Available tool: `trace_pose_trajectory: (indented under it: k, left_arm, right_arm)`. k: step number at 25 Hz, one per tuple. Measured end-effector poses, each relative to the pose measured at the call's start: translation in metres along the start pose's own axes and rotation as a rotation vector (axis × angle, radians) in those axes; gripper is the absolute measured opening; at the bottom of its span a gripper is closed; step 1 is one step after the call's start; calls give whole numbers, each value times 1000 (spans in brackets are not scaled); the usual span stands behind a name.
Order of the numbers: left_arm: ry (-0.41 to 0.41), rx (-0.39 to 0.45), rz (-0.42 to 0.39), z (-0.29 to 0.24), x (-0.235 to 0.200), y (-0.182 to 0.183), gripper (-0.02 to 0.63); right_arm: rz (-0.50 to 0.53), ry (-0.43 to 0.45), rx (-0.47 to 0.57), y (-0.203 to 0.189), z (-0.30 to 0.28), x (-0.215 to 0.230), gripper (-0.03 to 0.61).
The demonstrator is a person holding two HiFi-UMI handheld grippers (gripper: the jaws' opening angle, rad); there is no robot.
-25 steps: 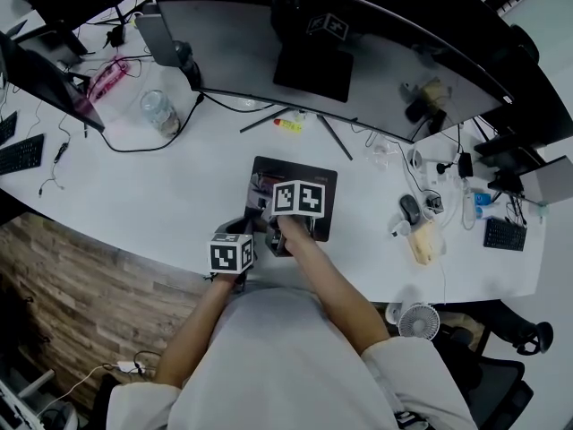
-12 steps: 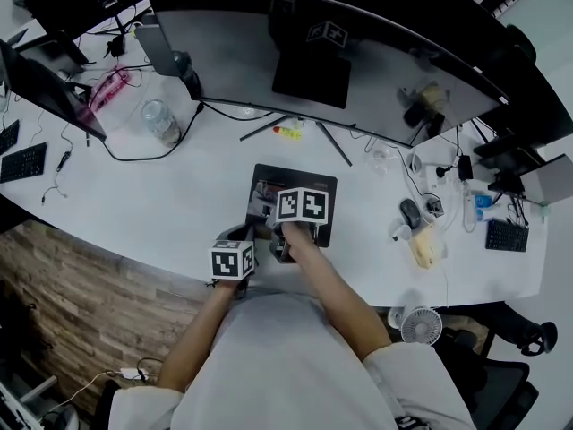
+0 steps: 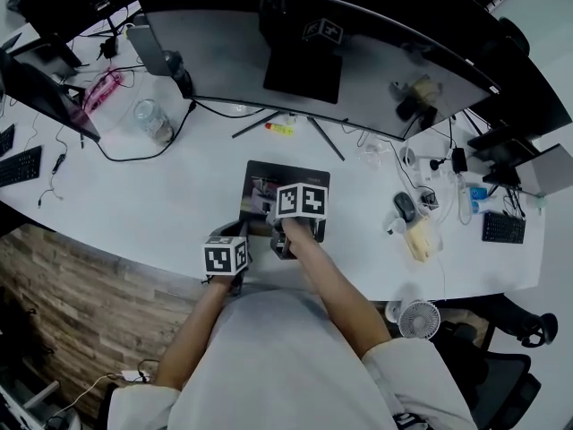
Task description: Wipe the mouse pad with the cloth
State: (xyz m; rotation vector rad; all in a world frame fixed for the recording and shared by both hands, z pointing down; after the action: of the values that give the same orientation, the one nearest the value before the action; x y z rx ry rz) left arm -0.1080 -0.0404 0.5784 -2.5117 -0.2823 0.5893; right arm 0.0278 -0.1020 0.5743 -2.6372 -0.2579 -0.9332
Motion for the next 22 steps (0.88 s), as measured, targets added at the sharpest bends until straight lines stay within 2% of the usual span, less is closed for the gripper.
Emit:
trace_pose_trajectory:
  k: [22]
  left_arm:
    - [3, 3, -2, -1, 2, 0, 0]
  right_arm:
    - [-41, -36, 16, -1, 33, 39, 189]
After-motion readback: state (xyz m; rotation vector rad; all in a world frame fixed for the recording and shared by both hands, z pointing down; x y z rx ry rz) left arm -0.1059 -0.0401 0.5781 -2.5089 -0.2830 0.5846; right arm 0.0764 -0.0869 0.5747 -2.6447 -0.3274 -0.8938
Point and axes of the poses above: the fingertips, and each gripper's own axes: z backward along the fingers, x to its right, y out of its top, the point moved 7 cm from there along z, backward along the fingers, and after that the axes turned 1 degree about x, right-handed, at the moved point
